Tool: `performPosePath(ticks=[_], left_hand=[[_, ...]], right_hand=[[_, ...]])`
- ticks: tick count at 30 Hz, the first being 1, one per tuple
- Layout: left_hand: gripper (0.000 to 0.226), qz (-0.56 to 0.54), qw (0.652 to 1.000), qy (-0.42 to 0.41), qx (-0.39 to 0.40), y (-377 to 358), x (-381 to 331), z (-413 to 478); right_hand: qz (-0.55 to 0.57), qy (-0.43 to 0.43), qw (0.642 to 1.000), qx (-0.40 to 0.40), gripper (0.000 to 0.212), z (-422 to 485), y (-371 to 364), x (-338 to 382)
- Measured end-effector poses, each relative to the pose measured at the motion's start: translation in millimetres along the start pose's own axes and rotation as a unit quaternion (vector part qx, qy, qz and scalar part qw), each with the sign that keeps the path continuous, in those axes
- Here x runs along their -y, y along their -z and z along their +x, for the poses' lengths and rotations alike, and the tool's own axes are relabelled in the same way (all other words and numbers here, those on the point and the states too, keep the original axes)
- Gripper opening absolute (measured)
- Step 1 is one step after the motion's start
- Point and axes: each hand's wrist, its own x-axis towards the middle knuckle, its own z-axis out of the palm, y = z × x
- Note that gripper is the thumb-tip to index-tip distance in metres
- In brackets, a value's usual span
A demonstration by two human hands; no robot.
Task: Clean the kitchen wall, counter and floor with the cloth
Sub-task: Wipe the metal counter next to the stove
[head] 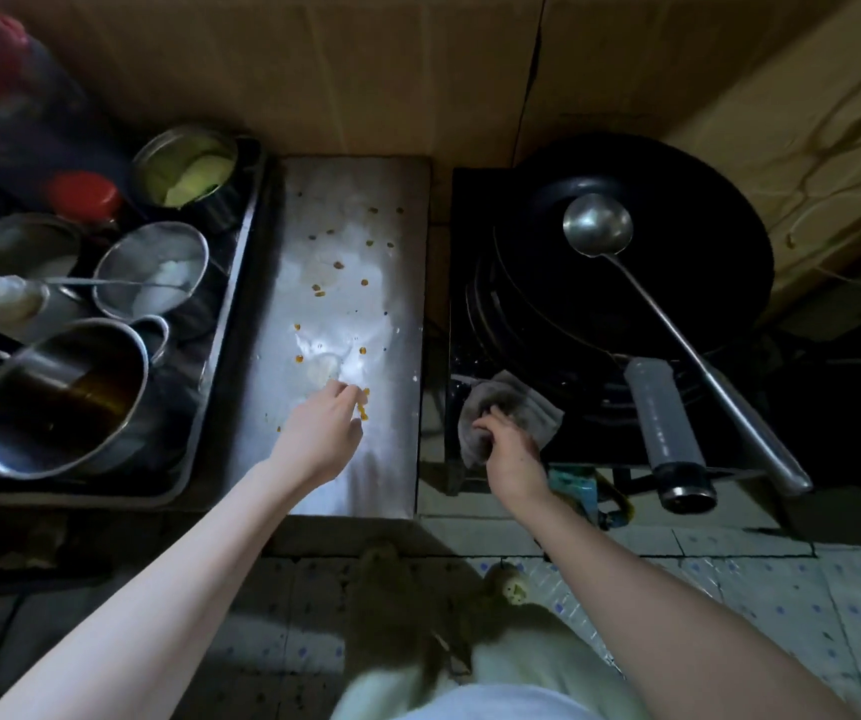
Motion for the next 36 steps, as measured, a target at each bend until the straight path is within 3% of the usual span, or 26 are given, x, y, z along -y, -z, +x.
performPosePath(ticks=[13, 26, 36], left_hand=[[0.030, 0.004, 0.995, -0.100, 0.008, 21.7, 55.0, 53.3], [0.032, 0.005, 0.988, -0.155, 0.029, 24.9, 27.0, 64.6], [0.030, -0.003, 0.987, -0.157, 0.026, 27.5, 45.3, 49.8]], right_hand=[[-0.051, 0.026, 0.998, -0.026, 0.037, 63.4, -12.9, 50.0], [-0.083, -0.060, 0.992, -0.078, 0.051, -24.9, -10.2, 3.9], [-0.079, -0.026, 0.995, -0.063, 0.029, 34.6, -16.5, 57.7]])
